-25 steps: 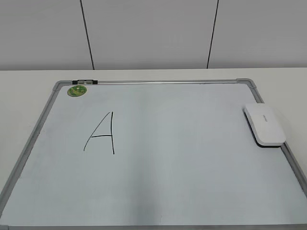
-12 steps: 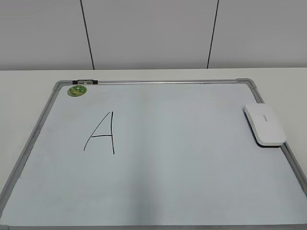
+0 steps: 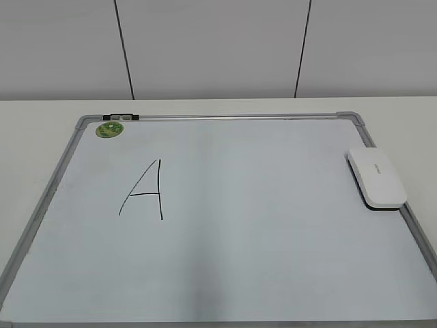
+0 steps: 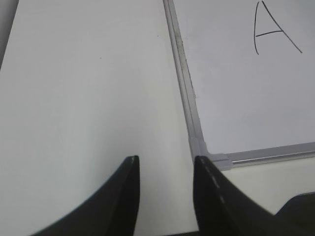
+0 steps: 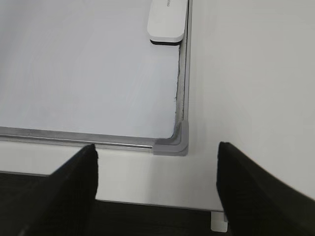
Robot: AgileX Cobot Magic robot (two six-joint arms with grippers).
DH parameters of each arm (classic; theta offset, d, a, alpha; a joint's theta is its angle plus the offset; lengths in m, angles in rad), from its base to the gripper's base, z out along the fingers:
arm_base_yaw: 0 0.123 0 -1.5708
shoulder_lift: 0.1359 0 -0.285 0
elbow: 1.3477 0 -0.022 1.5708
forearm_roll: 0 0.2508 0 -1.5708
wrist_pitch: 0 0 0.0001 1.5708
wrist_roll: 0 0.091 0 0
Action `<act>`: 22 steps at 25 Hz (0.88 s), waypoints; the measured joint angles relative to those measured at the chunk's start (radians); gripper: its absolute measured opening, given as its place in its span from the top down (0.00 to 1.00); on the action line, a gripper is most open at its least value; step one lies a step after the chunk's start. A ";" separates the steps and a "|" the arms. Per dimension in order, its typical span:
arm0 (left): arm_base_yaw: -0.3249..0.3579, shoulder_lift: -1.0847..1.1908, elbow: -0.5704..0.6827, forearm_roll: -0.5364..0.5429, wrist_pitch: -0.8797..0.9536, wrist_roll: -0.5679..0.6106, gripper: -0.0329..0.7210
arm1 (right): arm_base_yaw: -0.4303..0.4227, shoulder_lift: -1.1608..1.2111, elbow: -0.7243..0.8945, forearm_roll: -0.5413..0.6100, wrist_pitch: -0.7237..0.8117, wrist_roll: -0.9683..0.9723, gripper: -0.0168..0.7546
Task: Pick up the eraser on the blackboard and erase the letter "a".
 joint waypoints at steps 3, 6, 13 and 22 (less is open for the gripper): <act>0.000 -0.002 0.000 0.000 -0.002 0.000 0.61 | 0.000 -0.002 0.007 0.000 -0.009 0.000 0.26; 0.000 -0.002 0.000 0.000 -0.004 0.002 0.61 | 0.000 -0.002 0.007 0.000 -0.013 0.000 0.26; 0.000 -0.002 0.000 -0.002 -0.006 0.002 0.61 | 0.000 -0.002 0.007 0.006 -0.017 0.000 0.26; 0.000 -0.007 0.000 -0.006 -0.007 0.002 0.61 | 0.000 -0.002 0.007 0.006 -0.021 0.000 0.26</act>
